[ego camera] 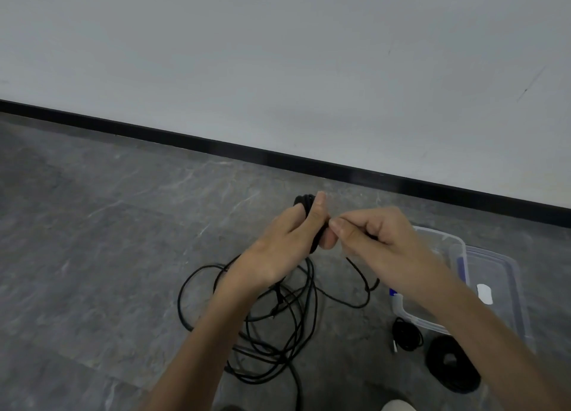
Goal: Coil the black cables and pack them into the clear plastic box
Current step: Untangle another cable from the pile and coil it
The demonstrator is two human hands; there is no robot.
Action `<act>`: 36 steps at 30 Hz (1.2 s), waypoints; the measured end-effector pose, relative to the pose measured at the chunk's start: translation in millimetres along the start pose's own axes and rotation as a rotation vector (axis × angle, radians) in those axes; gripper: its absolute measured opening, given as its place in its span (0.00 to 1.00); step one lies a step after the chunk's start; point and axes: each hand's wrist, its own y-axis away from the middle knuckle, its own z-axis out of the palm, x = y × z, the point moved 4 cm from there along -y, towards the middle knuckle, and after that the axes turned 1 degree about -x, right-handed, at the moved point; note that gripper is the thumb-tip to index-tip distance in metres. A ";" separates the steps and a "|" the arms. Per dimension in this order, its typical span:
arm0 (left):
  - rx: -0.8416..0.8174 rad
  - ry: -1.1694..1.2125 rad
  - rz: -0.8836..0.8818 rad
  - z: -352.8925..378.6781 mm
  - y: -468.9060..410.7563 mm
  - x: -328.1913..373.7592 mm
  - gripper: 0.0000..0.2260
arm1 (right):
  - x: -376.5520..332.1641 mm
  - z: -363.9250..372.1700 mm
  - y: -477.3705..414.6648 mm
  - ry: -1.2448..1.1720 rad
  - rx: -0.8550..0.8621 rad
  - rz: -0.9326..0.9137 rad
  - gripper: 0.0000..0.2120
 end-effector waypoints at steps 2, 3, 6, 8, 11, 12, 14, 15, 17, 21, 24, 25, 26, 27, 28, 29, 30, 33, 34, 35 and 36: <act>-0.060 0.008 0.018 2.5 1.7 4.2 0.26 | 0.9 -1.4 0.2 0.000 0.019 -0.019 0.18; -0.091 0.003 0.014 3.8 2.3 4.3 0.28 | 1.4 -1.6 0.2 0.001 0.025 -0.021 0.18; -0.187 0.026 -0.019 9.0 3.7 0.8 0.28 | 3.1 -6.4 -0.7 0.001 0.093 0.003 0.13; -0.240 0.071 -0.024 12.3 5.3 1.6 0.26 | 3.1 -12.3 -1.9 -0.017 0.168 0.012 0.09; -0.327 0.128 -0.003 17.2 6.7 3.4 0.22 | 4.8 -23.5 -3.0 -0.045 0.287 0.014 0.12; -0.348 0.148 0.003 18.6 7.0 3.6 0.19 | 4.9 -26.2 -2.8 -0.044 0.308 0.013 0.12; -0.359 0.193 -0.007 19.6 7.3 4.0 0.15 | 4.9 -27.9 -3.1 -0.030 0.313 -0.007 0.12; -0.362 0.223 -0.012 19.8 7.4 4.3 0.14 | 5.0 -27.8 -3.2 -0.030 0.308 -0.022 0.11; -0.374 0.287 0.005 20.2 7.3 4.7 0.14 | 6.3 -27.2 -4.2 -0.055 0.294 -0.041 0.08; -0.380 0.438 0.028 19.7 7.0 6.5 0.14 | 9.9 -26.2 -7.0 -0.125 0.268 -0.031 0.07; -0.374 0.471 0.028 18.3 7.0 7.4 0.15 | 10.9 -24.7 -6.7 -0.163 0.236 0.002 0.12; -0.376 0.475 0.031 17.9 7.0 7.6 0.15 | 11.6 -24.9 -6.6 -0.171 0.233 0.012 0.13; -0.375 0.483 0.031 17.4 6.9 7.7 0.15 | 12.4 -25.5 -6.6 -0.176 0.234 0.022 0.13; -0.373 0.496 0.031 16.9 6.9 7.8 0.16 | 13.7 -26.5 -6.6 -0.173 0.238 0.034 0.13; -0.369 0.515 0.032 16.4 6.7 8.3 0.16 | 15.0 -27.8 -6.7 -0.166 0.241 0.045 0.14; -0.364 0.541 0.033 16.2 6.6 9.1 0.15 | 16.4 -28.9 -6.5 -0.159 0.240 0.054 0.15; -0.356 0.575 0.033 16.0 6.6 10.0 0.15 | 17.6 -29.4 -6.5 -0.153 0.237 0.062 0.16; -0.332 0.678 0.035 15.3 6.5 12.3 0.15 | 18.6 -28.2 -6.4 -0.141 0.230 0.073 0.17; -0.329 0.693 0.038 15.4 6.7 13.0 0.16 | 18.7 -27.3 -6.5 -0.139 0.232 0.077 0.17; -0.329 0.704 0.042 15.6 7.0 13.7 0.16 | 19.4 -26.5 -6.9 -0.138 0.233 0.082 0.18; -0.331 0.718 0.043 15.9 7.1 14.3 0.16 | 19.7 -25.6 -7.2 -0.138 0.226 0.089 0.19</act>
